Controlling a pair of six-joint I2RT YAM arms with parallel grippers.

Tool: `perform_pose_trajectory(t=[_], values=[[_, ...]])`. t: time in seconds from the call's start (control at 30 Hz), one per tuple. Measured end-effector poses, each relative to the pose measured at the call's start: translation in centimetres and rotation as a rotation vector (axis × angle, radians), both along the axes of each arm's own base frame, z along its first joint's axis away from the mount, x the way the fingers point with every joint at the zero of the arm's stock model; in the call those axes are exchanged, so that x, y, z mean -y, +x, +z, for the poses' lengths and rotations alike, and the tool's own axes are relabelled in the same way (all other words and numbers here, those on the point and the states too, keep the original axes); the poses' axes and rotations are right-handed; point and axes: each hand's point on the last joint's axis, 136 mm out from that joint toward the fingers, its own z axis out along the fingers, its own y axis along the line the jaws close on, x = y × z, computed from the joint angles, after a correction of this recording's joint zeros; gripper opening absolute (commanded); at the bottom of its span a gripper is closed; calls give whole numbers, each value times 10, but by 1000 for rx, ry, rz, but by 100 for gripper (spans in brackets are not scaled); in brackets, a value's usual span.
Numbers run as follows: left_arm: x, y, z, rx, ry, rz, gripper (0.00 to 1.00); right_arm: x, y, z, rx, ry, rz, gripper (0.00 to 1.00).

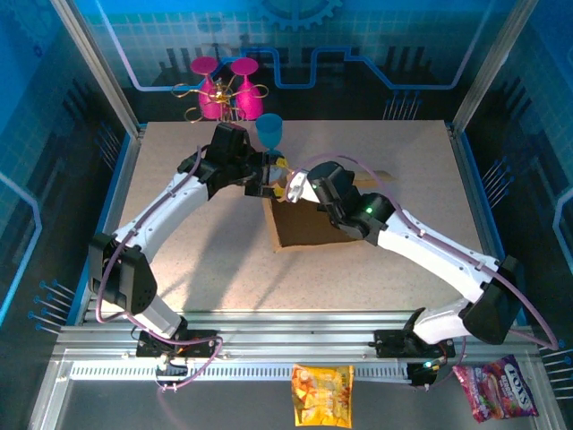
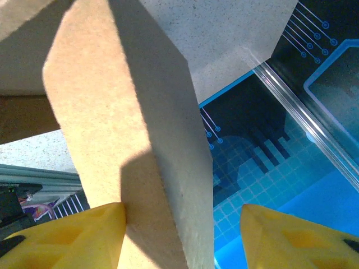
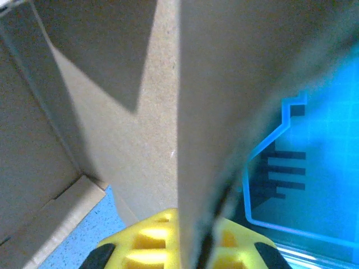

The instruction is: Fold the paper box

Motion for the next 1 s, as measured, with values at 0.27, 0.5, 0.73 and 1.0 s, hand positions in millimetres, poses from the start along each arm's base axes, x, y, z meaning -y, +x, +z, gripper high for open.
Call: perform_pose_trajectory(t=[0.27,0.5,0.73,1.0], values=[[2,2,-12,-33,-4,8,42,-3,-7,-5,-8,-53,47,0],[2,2,-20,-51,1,8,19,-4,-10,-8,-17,-77,62,0],[3,-1,-26,-63,-7,0,0,-5,-12,-13,-33,-91,72,0],[-2,1,-32,-63,-10,-2,0,-23,-27,-5,-67,33,122,73]])
